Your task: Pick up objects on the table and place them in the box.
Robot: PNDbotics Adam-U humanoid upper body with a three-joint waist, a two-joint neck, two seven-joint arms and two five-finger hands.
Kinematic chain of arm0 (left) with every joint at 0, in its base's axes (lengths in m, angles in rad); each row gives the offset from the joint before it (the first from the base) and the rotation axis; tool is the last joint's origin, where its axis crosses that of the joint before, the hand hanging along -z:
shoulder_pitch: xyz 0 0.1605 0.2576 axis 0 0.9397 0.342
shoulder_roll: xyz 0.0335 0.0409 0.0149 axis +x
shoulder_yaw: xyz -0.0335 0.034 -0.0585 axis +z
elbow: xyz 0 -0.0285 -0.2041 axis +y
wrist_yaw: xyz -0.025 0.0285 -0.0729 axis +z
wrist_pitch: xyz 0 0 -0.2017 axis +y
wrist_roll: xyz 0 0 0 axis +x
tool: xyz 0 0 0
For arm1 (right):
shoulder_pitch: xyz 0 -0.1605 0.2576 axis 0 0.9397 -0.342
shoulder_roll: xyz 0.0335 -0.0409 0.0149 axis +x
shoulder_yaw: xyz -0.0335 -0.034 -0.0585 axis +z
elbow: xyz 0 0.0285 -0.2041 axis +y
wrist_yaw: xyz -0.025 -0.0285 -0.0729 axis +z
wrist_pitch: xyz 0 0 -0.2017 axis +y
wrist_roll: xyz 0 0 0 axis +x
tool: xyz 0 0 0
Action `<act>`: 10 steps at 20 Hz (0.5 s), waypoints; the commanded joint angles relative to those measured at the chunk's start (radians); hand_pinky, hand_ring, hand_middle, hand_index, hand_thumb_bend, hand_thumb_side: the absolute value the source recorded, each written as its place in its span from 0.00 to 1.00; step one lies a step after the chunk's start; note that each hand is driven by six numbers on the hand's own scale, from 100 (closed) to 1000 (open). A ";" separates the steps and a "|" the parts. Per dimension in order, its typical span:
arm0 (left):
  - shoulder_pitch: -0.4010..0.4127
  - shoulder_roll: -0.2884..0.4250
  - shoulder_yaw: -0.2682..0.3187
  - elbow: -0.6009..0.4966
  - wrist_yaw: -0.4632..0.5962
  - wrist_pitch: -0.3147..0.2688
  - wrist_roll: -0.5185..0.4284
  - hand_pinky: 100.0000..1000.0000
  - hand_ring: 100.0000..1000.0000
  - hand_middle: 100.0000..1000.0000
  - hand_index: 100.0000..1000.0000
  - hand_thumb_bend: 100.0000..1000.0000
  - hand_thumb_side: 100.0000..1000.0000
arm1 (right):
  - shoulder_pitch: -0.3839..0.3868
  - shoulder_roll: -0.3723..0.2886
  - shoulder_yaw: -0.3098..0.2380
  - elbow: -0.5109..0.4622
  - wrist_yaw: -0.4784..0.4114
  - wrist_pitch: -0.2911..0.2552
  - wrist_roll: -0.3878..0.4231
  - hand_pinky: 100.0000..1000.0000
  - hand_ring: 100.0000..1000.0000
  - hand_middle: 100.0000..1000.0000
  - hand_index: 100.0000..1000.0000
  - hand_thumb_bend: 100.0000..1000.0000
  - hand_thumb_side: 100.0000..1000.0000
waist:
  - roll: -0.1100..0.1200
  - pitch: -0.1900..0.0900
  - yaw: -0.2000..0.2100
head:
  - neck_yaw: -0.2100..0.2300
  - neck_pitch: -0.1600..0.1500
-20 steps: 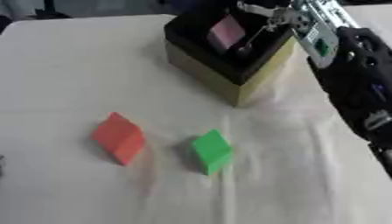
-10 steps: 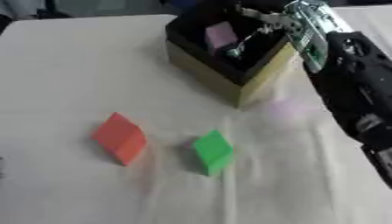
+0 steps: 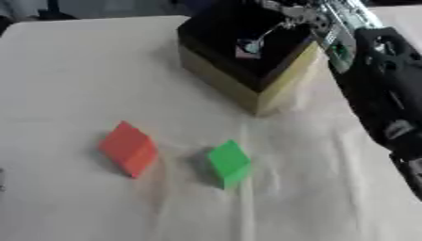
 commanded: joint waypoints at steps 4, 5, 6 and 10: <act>0.002 0.022 0.009 -0.017 -0.003 0.002 0.000 0.65 0.68 0.69 0.64 0.00 0.89 | -0.014 -0.117 0.065 -0.180 -0.206 -0.027 0.061 0.81 0.90 0.83 0.87 0.13 0.36 | -0.004 -0.040 -0.010 | 0.018 0.011; 0.003 0.023 0.010 -0.017 -0.003 0.002 0.002 0.65 0.68 0.69 0.64 0.00 0.89 | -0.003 -0.144 0.090 -0.221 -0.255 -0.036 0.085 0.81 0.90 0.83 0.86 0.13 0.37 | -0.005 -0.042 -0.013 | 0.021 0.013; 0.003 0.024 0.010 -0.017 -0.003 0.002 0.002 0.65 0.68 0.69 0.64 0.00 0.89 | 0.010 -0.169 0.115 -0.262 -0.301 -0.042 0.107 0.80 0.90 0.83 0.86 0.13 0.37 | -0.007 -0.045 -0.016 | 0.025 0.015; 0.004 0.026 0.010 -0.017 -0.004 0.003 0.002 0.65 0.68 0.69 0.64 0.00 0.89 | 0.071 -0.251 0.202 -0.431 -0.462 -0.031 0.196 0.80 0.89 0.82 0.86 0.12 0.40 | -0.008 -0.050 -0.022 | 0.031 0.019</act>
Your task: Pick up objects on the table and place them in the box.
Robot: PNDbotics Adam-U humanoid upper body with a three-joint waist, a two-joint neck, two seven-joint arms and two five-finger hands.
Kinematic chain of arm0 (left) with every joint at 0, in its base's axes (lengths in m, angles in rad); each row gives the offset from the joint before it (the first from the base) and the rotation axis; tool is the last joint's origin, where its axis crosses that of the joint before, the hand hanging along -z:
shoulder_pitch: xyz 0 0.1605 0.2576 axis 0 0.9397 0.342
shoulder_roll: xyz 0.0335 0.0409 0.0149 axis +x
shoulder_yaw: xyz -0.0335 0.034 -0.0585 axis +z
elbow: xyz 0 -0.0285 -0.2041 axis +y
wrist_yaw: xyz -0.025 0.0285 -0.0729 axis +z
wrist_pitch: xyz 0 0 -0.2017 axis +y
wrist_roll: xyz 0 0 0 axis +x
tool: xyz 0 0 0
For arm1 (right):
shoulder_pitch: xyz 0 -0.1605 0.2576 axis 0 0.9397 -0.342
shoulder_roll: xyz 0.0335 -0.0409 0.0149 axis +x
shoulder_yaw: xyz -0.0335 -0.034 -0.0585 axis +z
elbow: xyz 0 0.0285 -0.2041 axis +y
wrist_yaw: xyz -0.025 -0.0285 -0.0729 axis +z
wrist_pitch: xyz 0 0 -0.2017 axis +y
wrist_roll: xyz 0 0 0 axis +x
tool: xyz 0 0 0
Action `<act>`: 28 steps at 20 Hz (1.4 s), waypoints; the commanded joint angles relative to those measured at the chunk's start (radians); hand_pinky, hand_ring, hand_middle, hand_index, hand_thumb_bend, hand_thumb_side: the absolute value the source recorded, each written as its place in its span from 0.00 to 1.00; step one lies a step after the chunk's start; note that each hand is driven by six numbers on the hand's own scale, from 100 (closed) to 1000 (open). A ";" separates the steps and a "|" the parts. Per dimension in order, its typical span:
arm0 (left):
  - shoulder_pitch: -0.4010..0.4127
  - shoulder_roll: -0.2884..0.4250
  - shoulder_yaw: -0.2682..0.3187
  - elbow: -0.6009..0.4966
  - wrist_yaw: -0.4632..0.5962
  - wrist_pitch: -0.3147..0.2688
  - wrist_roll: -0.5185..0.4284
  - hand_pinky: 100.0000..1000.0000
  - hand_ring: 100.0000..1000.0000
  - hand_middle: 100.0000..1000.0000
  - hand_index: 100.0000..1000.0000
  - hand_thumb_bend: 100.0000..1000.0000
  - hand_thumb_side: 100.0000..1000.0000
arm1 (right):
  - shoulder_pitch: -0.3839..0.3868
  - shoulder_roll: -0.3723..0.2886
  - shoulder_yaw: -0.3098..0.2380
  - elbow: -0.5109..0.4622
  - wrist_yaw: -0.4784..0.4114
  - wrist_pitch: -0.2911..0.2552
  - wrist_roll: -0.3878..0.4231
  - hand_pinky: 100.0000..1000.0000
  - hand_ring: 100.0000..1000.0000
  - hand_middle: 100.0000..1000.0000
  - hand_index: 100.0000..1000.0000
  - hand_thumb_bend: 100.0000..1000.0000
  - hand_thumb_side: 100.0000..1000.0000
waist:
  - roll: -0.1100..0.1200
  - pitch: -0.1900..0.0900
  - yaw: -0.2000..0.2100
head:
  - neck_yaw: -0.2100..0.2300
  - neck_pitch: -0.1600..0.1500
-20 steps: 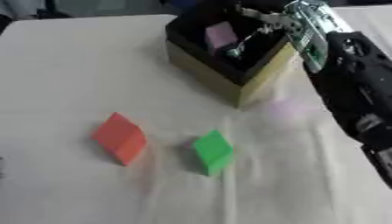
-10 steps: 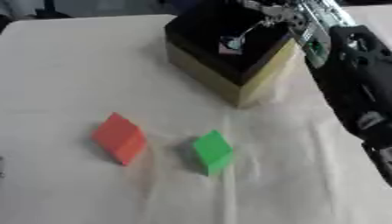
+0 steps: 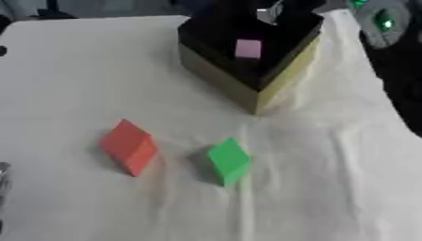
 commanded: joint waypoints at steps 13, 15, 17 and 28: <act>0.001 0.028 0.011 -0.017 -0.008 0.000 0.005 0.65 0.68 0.69 0.64 0.00 0.89 | 0.130 -0.209 0.174 -0.535 -0.401 0.159 0.220 0.81 0.89 0.83 0.87 0.09 0.48 | 0.006 -0.025 -0.009 | 0.017 0.026; 0.001 0.027 0.011 -0.017 -0.008 0.000 0.005 0.65 0.68 0.69 0.64 0.00 0.89 | 0.139 -0.217 0.193 -0.562 -0.413 0.170 0.241 0.81 0.89 0.83 0.87 0.10 0.49 | 0.007 -0.024 -0.009 | 0.016 0.032; 0.001 0.026 0.010 -0.017 -0.008 0.000 0.005 0.65 0.68 0.69 0.64 0.00 0.89 | 0.147 -0.220 0.209 -0.579 -0.418 0.187 0.264 0.81 0.89 0.83 0.87 0.11 0.49 | 0.008 -0.022 -0.010 | 0.015 0.037; -0.003 0.019 0.006 -0.017 -0.005 0.000 -0.002 0.65 0.68 0.69 0.64 0.00 0.89 | 0.175 -0.171 0.286 -0.552 -0.411 0.251 0.379 0.82 0.89 0.84 0.88 0.18 0.48 | 0.007 -0.017 0.000 | 0.014 0.046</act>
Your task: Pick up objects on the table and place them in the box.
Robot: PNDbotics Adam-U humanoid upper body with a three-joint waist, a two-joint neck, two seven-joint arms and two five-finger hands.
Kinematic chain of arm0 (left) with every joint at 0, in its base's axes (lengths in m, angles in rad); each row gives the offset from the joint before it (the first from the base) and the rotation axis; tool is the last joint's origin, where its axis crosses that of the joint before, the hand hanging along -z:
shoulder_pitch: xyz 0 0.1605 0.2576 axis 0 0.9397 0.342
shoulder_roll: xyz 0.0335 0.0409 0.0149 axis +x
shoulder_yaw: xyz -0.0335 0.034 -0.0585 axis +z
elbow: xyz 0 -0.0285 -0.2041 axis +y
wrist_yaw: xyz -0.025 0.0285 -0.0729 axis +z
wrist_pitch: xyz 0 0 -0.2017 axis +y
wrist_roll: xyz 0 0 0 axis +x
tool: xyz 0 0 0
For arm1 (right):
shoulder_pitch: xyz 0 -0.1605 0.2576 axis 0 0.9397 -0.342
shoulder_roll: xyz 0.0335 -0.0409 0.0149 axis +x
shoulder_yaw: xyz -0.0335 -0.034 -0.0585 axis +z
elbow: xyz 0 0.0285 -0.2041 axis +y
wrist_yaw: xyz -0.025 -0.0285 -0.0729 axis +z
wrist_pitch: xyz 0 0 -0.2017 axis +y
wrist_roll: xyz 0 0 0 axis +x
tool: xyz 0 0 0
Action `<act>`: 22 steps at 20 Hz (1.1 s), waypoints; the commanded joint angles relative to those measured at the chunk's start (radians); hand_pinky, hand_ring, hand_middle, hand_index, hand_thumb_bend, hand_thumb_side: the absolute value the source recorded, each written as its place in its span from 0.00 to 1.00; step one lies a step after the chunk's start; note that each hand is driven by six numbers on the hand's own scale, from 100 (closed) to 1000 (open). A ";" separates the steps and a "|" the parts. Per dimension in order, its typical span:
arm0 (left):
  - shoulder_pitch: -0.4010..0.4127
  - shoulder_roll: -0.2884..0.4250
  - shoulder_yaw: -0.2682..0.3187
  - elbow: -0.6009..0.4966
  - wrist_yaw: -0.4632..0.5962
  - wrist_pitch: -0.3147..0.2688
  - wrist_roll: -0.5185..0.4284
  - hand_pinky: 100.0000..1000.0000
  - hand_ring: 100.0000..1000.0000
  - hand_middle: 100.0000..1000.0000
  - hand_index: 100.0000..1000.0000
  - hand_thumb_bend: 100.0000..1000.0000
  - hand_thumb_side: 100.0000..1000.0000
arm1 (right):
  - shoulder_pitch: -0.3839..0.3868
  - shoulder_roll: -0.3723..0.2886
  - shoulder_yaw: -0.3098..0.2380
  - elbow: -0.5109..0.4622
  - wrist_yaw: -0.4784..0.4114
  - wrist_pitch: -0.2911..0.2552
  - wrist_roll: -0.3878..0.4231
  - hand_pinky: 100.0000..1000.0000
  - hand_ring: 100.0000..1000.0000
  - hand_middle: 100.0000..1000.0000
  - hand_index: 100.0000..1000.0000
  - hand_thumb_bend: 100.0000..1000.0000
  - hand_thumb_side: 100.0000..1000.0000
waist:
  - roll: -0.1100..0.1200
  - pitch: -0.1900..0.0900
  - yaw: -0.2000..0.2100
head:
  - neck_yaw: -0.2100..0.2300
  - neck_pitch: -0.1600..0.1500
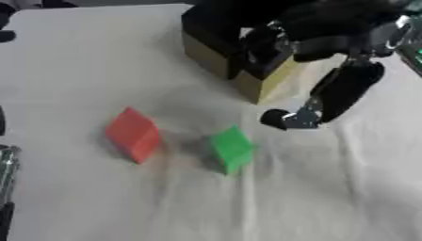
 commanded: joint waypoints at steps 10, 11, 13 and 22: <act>-0.011 0.011 0.004 -0.017 0.002 0.000 -0.007 0.65 0.68 0.69 0.64 0.00 0.89 | 0.032 0.057 0.042 0.111 0.095 -0.051 0.042 0.83 0.89 0.84 0.88 0.20 0.50 | -0.003 -0.015 0.015 | -0.005 0.001; -0.011 0.011 0.004 -0.017 0.003 0.000 -0.007 0.65 0.68 0.69 0.64 0.00 0.89 | 0.039 0.061 0.043 0.116 0.097 -0.053 0.043 0.83 0.89 0.84 0.88 0.20 0.50 | -0.003 -0.015 0.016 | -0.005 0.001; -0.011 0.010 0.004 -0.017 0.003 0.000 -0.008 0.65 0.68 0.69 0.64 0.00 0.89 | 0.053 0.068 0.047 0.125 0.103 -0.054 0.043 0.83 0.89 0.84 0.88 0.19 0.51 | -0.002 -0.014 0.016 | -0.005 0.001; -0.012 0.006 0.003 -0.017 0.004 0.001 -0.010 0.65 0.68 0.69 0.64 0.00 0.89 | 0.103 0.094 0.056 0.150 0.141 -0.063 0.043 0.83 0.90 0.85 0.89 0.20 0.57 | 0.000 -0.012 0.017 | -0.007 -0.001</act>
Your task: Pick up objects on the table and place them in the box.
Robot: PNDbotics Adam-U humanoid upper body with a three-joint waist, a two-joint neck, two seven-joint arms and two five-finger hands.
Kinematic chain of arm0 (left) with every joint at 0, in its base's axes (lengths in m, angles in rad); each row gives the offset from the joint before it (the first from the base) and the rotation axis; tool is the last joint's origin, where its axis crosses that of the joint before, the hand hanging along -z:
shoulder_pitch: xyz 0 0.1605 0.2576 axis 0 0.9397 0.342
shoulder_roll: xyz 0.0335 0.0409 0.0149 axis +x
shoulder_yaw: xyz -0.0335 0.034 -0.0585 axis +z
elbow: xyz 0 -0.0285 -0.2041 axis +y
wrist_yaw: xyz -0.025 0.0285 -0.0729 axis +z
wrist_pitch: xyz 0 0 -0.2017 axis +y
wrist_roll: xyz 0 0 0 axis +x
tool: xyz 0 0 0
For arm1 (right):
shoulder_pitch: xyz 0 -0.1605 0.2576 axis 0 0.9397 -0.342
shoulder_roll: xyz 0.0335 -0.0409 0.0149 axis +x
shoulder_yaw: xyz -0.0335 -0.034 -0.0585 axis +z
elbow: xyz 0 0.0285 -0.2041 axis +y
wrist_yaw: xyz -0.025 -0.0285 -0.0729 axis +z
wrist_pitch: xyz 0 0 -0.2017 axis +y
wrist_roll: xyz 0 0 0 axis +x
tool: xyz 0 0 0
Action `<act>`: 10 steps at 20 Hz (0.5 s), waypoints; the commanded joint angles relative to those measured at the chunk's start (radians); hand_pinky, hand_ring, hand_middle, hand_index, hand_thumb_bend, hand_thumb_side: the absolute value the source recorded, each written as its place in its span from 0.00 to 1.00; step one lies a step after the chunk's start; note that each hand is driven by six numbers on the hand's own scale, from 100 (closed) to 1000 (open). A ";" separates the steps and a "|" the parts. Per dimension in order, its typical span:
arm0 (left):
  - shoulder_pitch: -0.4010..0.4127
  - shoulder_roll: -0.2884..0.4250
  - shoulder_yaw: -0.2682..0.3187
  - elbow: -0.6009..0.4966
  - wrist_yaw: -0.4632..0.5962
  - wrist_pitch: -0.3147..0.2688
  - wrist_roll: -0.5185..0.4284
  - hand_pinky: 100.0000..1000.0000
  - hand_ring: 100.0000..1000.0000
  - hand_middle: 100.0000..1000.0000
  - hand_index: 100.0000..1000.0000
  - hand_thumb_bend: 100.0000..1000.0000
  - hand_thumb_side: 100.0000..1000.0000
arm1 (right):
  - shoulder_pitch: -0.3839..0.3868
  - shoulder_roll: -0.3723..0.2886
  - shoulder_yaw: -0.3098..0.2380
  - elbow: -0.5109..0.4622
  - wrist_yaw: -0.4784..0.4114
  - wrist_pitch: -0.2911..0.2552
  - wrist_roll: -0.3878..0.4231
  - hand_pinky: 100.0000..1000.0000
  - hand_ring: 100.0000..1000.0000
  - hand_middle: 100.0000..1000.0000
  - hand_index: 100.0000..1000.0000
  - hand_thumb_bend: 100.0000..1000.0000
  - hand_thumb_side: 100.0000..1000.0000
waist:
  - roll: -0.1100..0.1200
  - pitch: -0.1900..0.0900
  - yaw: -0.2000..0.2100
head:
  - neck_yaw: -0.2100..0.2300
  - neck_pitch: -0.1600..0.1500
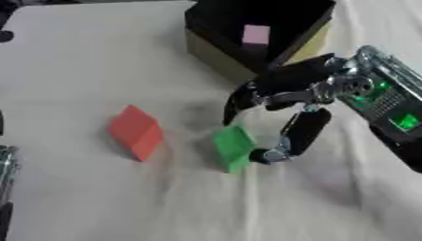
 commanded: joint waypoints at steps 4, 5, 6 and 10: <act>-0.010 0.010 0.004 -0.017 0.001 0.000 -0.003 0.65 0.68 0.69 0.64 0.00 0.89 | 0.001 0.009 -0.001 0.005 0.025 -0.024 0.007 0.83 0.89 0.83 0.87 0.20 0.57 | 0.000 -0.018 0.002 | 0.000 -0.001; -0.010 0.009 0.003 -0.017 0.001 0.000 -0.003 0.65 0.68 0.69 0.64 0.00 0.89 | 0.004 0.010 -0.002 0.006 0.033 -0.026 0.003 0.82 0.88 0.78 0.85 0.20 0.56 | 0.000 -0.017 0.002 | 0.000 -0.002; -0.010 0.008 0.003 -0.017 0.001 0.000 -0.004 0.65 0.68 0.69 0.64 0.00 0.89 | 0.006 0.012 -0.003 0.007 0.043 -0.027 -0.004 0.82 0.87 0.72 0.81 0.21 0.55 | 0.000 -0.017 0.002 | 0.000 -0.002; -0.011 0.007 0.003 -0.017 0.003 0.000 -0.003 0.65 0.68 0.69 0.64 0.00 0.89 | 0.015 0.020 0.004 0.029 0.106 -0.045 -0.051 0.80 0.85 0.70 0.80 0.24 0.52 | 0.000 -0.017 0.003 | -0.001 -0.004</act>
